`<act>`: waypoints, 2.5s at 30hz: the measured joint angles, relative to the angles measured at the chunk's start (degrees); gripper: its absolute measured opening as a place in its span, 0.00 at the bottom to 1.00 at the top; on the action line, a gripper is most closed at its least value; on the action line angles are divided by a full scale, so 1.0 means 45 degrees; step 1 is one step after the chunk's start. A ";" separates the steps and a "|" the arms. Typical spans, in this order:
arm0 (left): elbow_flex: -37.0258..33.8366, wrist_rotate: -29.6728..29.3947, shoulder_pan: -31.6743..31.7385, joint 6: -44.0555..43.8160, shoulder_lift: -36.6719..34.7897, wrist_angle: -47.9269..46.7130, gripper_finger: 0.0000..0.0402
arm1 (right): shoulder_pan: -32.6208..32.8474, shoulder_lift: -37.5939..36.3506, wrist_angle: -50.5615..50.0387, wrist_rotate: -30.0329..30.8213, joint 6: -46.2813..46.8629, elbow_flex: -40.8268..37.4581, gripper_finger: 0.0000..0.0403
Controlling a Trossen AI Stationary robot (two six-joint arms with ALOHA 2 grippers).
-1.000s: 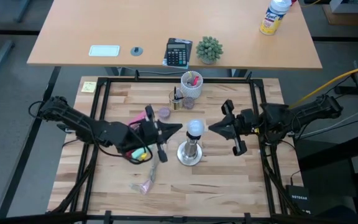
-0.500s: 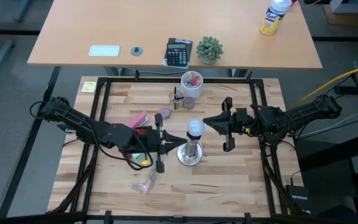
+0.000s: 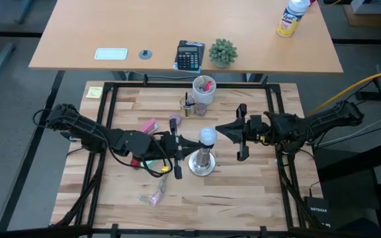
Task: Screw lightbulb
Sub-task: Insert the lightbulb to the lamp
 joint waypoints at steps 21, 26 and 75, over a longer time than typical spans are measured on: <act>0.0000 -0.1344 -0.0057 -0.0340 -0.0026 -0.0371 0.01 | -0.0015 -0.0024 -0.0211 -0.1757 0.0671 0.0000 0.04; 0.0000 -0.1780 -0.0052 -0.0340 -0.0027 -0.0392 0.01 | -0.0005 -0.0019 -0.0250 -0.2288 0.1067 0.0000 0.04; 0.0000 -0.0239 -0.0139 -0.0414 -0.0305 -0.0787 0.01 | 0.0000 0.0214 0.0186 -0.0144 -0.0301 0.0000 0.04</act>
